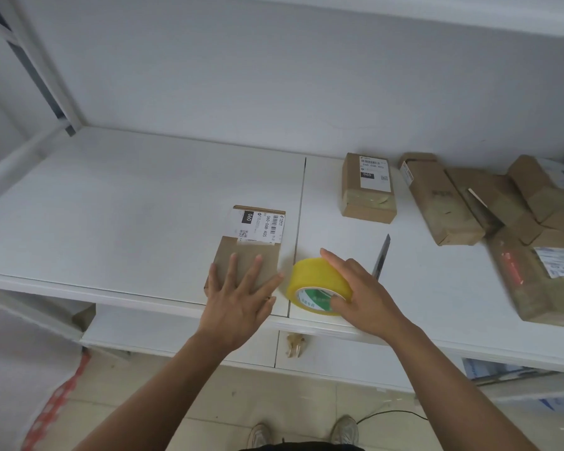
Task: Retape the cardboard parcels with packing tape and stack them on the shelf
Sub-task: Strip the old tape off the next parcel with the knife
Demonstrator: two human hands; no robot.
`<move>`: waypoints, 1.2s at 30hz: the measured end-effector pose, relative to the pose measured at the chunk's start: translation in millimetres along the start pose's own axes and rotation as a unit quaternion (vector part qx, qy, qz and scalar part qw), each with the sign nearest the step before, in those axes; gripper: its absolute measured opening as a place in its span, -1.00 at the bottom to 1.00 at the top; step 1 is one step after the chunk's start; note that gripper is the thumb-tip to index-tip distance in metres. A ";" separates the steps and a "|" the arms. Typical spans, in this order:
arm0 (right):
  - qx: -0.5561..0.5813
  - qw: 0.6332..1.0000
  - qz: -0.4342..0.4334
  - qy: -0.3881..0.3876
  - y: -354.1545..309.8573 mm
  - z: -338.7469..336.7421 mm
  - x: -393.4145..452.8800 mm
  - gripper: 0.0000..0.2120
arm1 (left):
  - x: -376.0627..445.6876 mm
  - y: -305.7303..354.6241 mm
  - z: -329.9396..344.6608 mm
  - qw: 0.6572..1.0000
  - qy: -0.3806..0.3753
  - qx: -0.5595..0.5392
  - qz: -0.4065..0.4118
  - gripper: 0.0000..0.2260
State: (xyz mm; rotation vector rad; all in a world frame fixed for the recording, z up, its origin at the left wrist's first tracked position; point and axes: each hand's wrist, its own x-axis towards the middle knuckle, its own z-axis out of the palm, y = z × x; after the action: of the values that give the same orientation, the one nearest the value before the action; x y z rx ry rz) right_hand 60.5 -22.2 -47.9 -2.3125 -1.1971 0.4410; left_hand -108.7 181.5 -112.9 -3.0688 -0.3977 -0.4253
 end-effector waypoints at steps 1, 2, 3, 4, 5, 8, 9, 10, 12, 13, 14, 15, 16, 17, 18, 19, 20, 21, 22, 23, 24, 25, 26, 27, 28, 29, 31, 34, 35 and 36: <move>0.018 1.000 -0.001 0.008 0.3 0.5 -1.1 -0.17 | -0.1 -1.0 0.2 1.000 0.001 -0.003 -0.002 -0.59; 0.033 0.999 -0.002 0.016 -1.0 0.3 -1.5 -0.15 | -0.2 -1.2 -0.2 1.000 0.004 -0.007 -0.005 -0.59; 0.047 0.999 -0.003 0.024 -4.5 -0.9 -1.0 -0.14 | -0.1 -0.5 -1.5 1.000 0.004 -0.015 -0.012 -0.60; 0.062 0.997 -0.006 0.036 -9.4 -3.0 0.4 -0.13 | 0.0 0.8 -3.8 0.999 0.002 -0.028 -0.023 -0.60; 0.083 0.995 -0.012 0.053 -15.3 -6.4 2.8 -0.13 | 0.3 2.4 -6.9 0.998 0.001 -0.050 -0.041 -0.59; 0.148 0.983 -0.024 0.103 -36.6 -21.0 16.1 -0.13 | 4.1 9.2 -23.9 0.974 0.026 -0.176 -0.139 -0.55; 0.153 0.981 -0.029 0.113 -45.3 -25.3 21.8 -0.14 | 5.8 11.5 -28.1 0.958 0.043 -0.225 -0.170 -0.53; 0.154 0.980 -0.034 0.119 -54.3 -28.5 27.8 -0.17 | 6.8 13.6 -31.3 0.943 0.068 -0.265 -0.191 -0.52; 0.153 0.979 -0.052 0.124 -71.7 -30.3 39.1 -0.22 | 7.7 16.1 -36.9 0.915 0.126 -0.320 -0.212 -0.53; 0.155 0.978 -0.061 0.125 -79.1 -29.2 43.9 -0.26 | 6.9 15.6 -38.8 0.898 0.144 -0.348 -0.228 -0.54; 0.159 0.977 -0.068 0.125 -84.7 -26.9 48.2 -0.29 | 4.7 13.7 -40.2 0.880 0.155 -0.376 -0.245 -0.56; 0.166 0.976 -0.071 0.125 -89.3 -24.3 51.9 -0.32 | 1.3 10.7 -40.2 0.863 0.163 -0.403 -0.257 -0.59; 0.175 0.974 -0.070 0.125 -92.9 -21.8 55.1 -0.34 | -2.5 7.0 -39.9 0.849 0.171 -0.426 -0.261 -0.62; 0.183 0.973 -0.069 0.126 -96.3 -19.7 58.5 -0.35 | -6.2 2.9 -39.4 0.838 0.179 -0.445 -0.261 -0.64; 0.189 0.972 -0.068 0.124 -99.8 -18.1 61.8 -0.36 | -9.0 -0.9 -39.1 0.830 0.186 -0.459 -0.257 -0.65; 0.192 0.972 -0.070 0.119 -103.8 -17.4 64.4 -0.36 | -10.8 -4.4 -39.0 0.825 0.192 -0.466 -0.254 -0.65; 0.196 0.971 -0.075 0.113 -107.7 -17.0 67.0 -0.35 | -12.0 -7.2 -39.2 0.823 0.196 -0.470 -0.253 -0.65; 0.205 0.970 -0.082 0.105 -111.0 -16.9 68.7 -0.34 | -12.6 -9.4 -38.5 0.819 0.201 -0.473 -0.253 -0.64; 0.221 0.966 -0.088 0.097 -113.7 -16.4 69.5 -0.34 | -13.5 -11.4 -37.2 0.814 0.206 -0.479 -0.256 -0.64; 0.244 0.961 -0.090 0.089 -115.6 -14.6 69.3 -0.33 | -14.8 -13.7 -34.8 0.807 0.213 -0.485 -0.261 -0.64; 0.273 0.955 -0.085 0.081 -116.7 -11.7 68.2 -0.33 | -16.2 -16.3 -32.6 0.801 0.219 -0.490 -0.266 -0.64; 0.306 0.947 -0.074 0.071 -117.5 -6.8 66.8 -0.34 | -17.6 -19.0 -30.2 0.796 0.225 -0.492 -0.273 -0.63; 0.334 0.938 -0.062 0.061 -116.9 -0.1 65.5 -0.36 | -19.0 -21.7 -28.9 0.795 0.233 -0.487 -0.278 -0.62; 0.355 0.932 -0.054 0.052 -116.2 7.5 65.1 -0.40 | -19.8 -23.8 -29.8 0.799 0.241 -0.476 -0.278 -0.61; 0.369 0.927 -0.047 0.047 -115.7 14.8 65.2 -0.44 | -20.1 -25.9 -31.4 0.807 0.248 -0.461 -0.274 -0.61; 0.381 0.922 -0.040 0.046 -116.2 20.8 65.7 -0.49 | -19.0 -26.9 -36.2 0.815 0.251 -0.447 -0.269 -0.60; 0.398 0.916 -0.023 0.051 -117.2 28.5 67.9 -0.55 | -16.1 -27.5 -47.5 0.824 0.240 -0.449 -0.248 -0.59; 0.396 0.916 -0.004 0.060 -113.1 33.5 71.1 -0.58 | -15.2 -25.9 -52.4 0.861 0.197 -0.427 -0.191 -0.52; 0.393 0.918 -0.002 0.063 -111.8 34.3 71.6 -0.58 | -14.4 -26.2 -49.7 0.881 0.182 -0.393 -0.190 -0.47; 0.387 0.920 0.001 0.065 -110.7 34.7 71.9 -0.58 | -13.2 -27.1 -46.4 0.899 0.170 -0.353 -0.198 -0.41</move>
State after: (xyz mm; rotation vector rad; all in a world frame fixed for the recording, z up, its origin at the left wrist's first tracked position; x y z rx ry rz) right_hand 10.2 101.2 -18.5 -1.6221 -0.7558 0.6168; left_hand -140.2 202.0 -72.2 -3.4275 -1.0618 -1.3759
